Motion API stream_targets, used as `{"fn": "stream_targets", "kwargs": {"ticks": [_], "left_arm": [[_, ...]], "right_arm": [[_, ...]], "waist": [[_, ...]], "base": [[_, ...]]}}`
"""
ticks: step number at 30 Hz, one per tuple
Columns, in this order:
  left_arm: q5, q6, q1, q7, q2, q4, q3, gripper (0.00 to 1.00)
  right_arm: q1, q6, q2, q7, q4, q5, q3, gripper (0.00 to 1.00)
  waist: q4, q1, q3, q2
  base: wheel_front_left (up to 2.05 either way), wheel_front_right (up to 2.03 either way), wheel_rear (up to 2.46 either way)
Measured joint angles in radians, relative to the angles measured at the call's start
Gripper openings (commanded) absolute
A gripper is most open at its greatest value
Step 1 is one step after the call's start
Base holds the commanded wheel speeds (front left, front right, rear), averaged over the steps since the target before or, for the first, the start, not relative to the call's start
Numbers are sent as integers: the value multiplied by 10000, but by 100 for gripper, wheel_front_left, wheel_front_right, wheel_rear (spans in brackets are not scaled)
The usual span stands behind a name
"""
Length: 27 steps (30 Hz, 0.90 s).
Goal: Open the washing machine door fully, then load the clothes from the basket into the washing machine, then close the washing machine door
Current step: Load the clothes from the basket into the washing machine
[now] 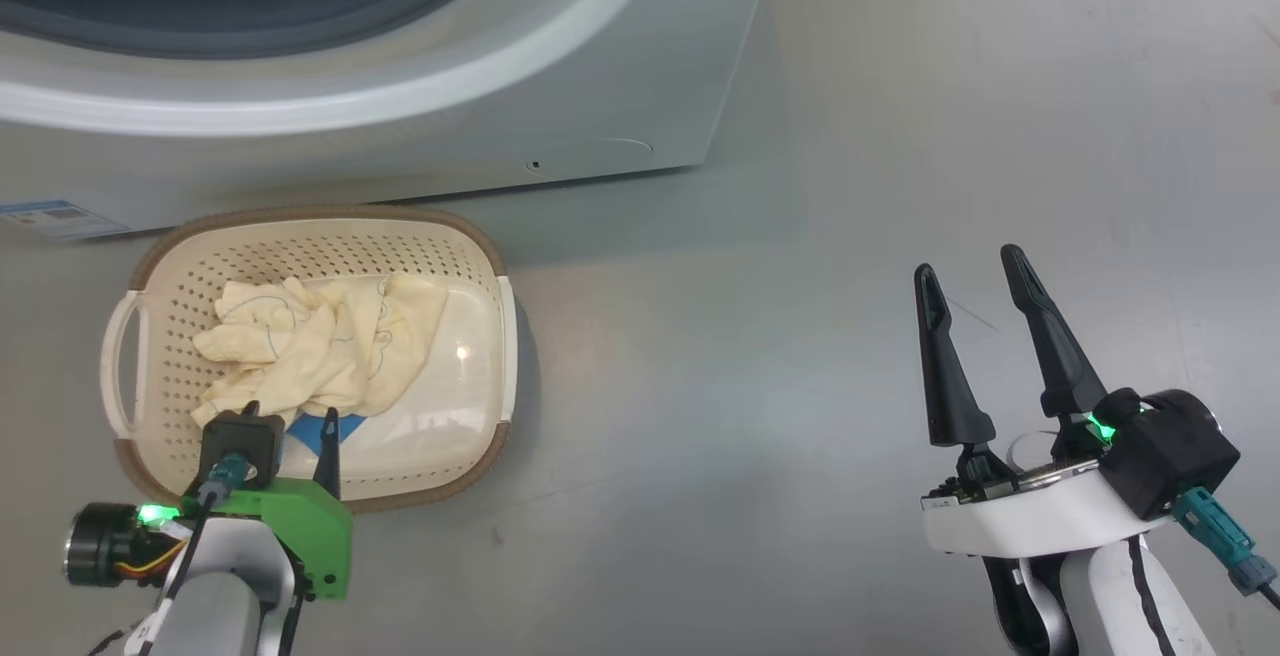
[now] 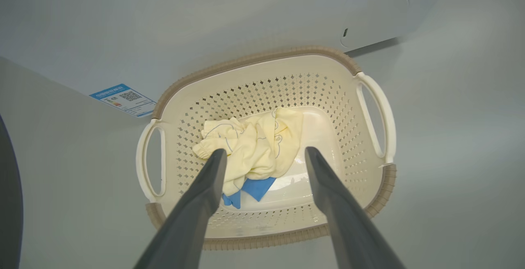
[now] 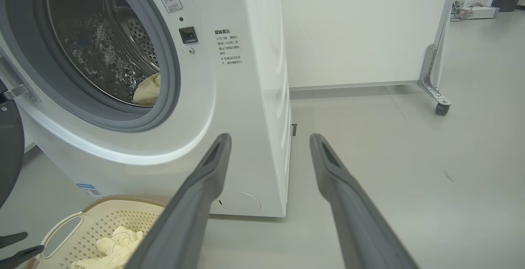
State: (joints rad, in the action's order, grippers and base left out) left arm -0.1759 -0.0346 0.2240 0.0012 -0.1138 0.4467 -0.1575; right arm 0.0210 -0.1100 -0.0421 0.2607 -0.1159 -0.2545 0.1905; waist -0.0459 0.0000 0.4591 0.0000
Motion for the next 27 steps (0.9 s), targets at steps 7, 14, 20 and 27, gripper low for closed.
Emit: {"fn": "stream_targets", "kwargs": {"ticks": [7, 14, 20, 27], "left_arm": [[508, -136, 1047, 391, -575, 1028, 171, 100], [548, -146, 2048, 700, -955, 1779, 267, 100], [1005, -121, 2859, 1133, -1407, 2443, 98, 100], [1488, -119, 3688, 1490, -2182, 2895, -46, 100]], "right_arm": [[362, -23, -2, 0, -102, -316, 236, 100], [746, -25, 2, 0, -184, -652, 405, 100], [974, -25, 2, 0, -357, -859, 410, 100], [1535, -25, 13, 0, -798, -1254, 543, 100]], "waist": [[-487, 0, 923, 0], [-1086, 0, 1860, 0], [-1556, 1, 2718, 0], [-1997, 2, 3758, 0]], "base": [[0, 0, 0], [0, 0, 0], [0, 0, 0], [0, 0, 0]]}}
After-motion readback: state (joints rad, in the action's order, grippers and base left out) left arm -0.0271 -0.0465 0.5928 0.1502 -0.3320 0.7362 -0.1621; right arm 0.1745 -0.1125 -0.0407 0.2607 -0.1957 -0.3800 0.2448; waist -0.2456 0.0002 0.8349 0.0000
